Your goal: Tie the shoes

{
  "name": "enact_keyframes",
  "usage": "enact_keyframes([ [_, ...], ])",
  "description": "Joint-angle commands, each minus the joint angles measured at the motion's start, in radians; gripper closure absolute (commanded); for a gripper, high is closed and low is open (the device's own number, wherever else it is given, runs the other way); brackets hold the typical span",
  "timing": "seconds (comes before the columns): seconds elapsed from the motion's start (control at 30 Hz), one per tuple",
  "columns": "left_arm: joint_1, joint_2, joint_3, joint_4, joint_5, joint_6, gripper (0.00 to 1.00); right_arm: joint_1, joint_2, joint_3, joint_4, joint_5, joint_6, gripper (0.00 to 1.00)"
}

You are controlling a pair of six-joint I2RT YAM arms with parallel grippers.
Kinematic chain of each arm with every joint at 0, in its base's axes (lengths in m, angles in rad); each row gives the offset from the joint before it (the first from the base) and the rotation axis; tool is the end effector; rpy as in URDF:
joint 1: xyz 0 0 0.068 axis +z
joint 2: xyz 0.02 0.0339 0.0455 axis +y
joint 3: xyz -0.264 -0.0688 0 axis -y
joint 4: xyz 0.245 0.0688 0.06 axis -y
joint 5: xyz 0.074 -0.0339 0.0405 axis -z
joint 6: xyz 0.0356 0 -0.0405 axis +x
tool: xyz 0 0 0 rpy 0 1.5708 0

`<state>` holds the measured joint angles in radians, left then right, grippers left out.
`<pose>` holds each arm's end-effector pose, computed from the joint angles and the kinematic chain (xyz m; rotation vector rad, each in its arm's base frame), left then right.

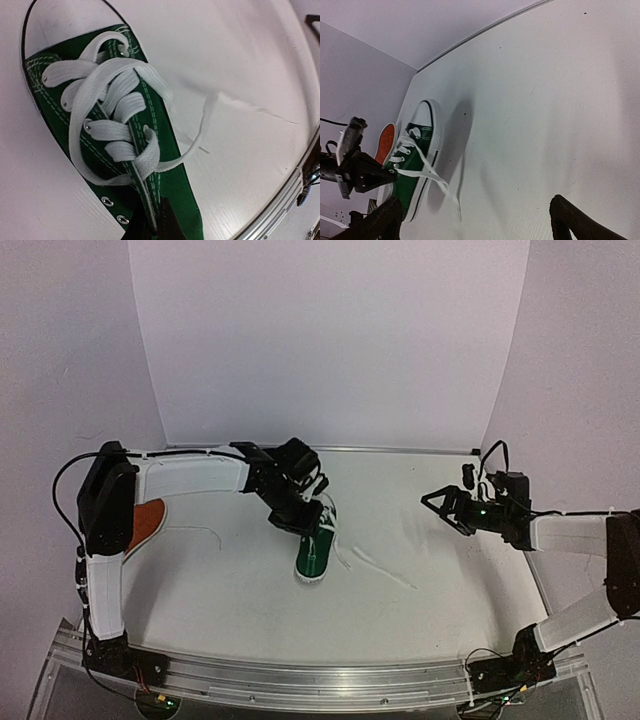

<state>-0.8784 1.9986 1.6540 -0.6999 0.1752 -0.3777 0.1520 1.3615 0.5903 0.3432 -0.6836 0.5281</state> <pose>0.2730 -0.3389 0.2331 0.7438 2.6463 -0.6303 0.2685 0.0639 0.2018 -0.0762 2.0684 1.1094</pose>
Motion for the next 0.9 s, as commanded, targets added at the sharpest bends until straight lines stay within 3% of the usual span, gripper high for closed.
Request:
enact_keyframes([
  [0.0,-0.01,-0.015,-0.02,0.072,0.011,-0.015,1.0,0.003,0.047,0.004,0.006,-0.027,-0.021,0.02],
  [0.2,-0.019,-0.012,-0.056,0.036,-0.008,-0.015,1.0,0.008,0.082,-0.005,0.023,-0.059,-0.022,0.03],
  [0.3,-0.019,-0.031,-0.089,0.019,-0.032,-0.015,1.0,0.039,0.102,-0.001,0.02,-0.076,-0.052,0.09],
  [0.43,-0.019,-0.046,-0.115,0.02,-0.034,-0.018,0.99,0.169,0.139,0.049,-0.058,0.001,-0.133,0.21],
  [0.63,-0.019,-0.046,-0.132,0.041,0.006,-0.024,0.89,0.3,0.249,0.138,-0.116,0.126,-0.19,0.38],
  [0.87,-0.015,-0.098,-0.171,0.043,-0.004,-0.028,0.65,0.407,0.369,0.233,-0.248,0.27,-0.246,0.46],
])
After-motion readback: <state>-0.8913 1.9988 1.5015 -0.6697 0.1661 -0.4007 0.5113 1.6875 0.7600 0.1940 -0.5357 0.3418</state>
